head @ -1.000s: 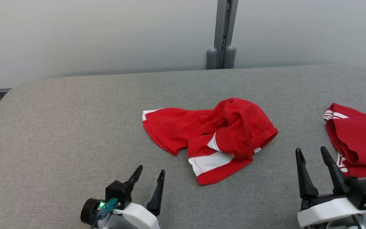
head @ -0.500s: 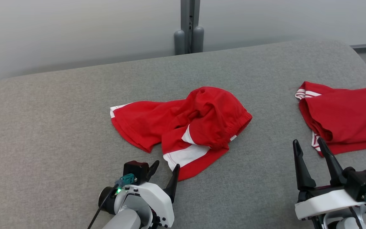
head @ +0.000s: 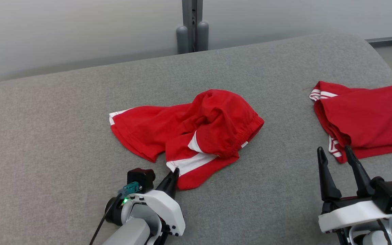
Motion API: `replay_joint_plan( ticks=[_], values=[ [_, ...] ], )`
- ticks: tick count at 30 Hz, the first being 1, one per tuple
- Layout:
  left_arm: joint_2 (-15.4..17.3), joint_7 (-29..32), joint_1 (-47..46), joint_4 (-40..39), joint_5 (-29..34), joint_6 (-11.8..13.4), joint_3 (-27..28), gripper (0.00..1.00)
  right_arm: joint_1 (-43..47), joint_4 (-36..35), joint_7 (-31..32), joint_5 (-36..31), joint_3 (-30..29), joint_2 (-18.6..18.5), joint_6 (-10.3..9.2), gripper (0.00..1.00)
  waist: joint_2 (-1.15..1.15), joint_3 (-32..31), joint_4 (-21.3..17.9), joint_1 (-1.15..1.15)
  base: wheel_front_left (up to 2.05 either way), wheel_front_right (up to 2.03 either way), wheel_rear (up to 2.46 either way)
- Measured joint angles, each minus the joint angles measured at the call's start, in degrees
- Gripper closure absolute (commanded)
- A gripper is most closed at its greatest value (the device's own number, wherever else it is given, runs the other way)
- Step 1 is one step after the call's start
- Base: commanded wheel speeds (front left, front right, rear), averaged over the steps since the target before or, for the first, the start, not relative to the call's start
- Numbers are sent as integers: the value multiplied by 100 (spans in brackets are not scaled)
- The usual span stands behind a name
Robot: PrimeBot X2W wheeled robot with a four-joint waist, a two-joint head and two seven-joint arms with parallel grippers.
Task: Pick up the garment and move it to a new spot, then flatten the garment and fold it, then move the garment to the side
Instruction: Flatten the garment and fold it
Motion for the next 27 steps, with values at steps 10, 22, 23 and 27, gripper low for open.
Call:
replay_joint_plan(
  ticks=[10, 22, 23, 27],
  values=[
    [188, -180, -53, -403, 350, 141, 525, 100, 98, 54, 0, -63, -25, 0, 0, 0, 0, -174, 529, 0, 0, 0, 0],
    [996, -183, 1021, -1345, 693, 487, 1288, 100, 225, 302, 0, -51, 149, 1, 0, 0, 0, -433, 924, 0, 0, 0, 0],
    [1033, -178, 1054, -1354, 673, 512, 1310, 100, 231, 342, 0, -56, 169, 1, 0, 0, 0, -441, 929, 0, 0, 0, 0],
    [1095, -146, 1077, -1283, 633, 528, 1339, 100, 231, 470, 0, -66, 229, 1, 0, 0, 0, -442, 918, 0, 0, 0, 0]
  ],
)
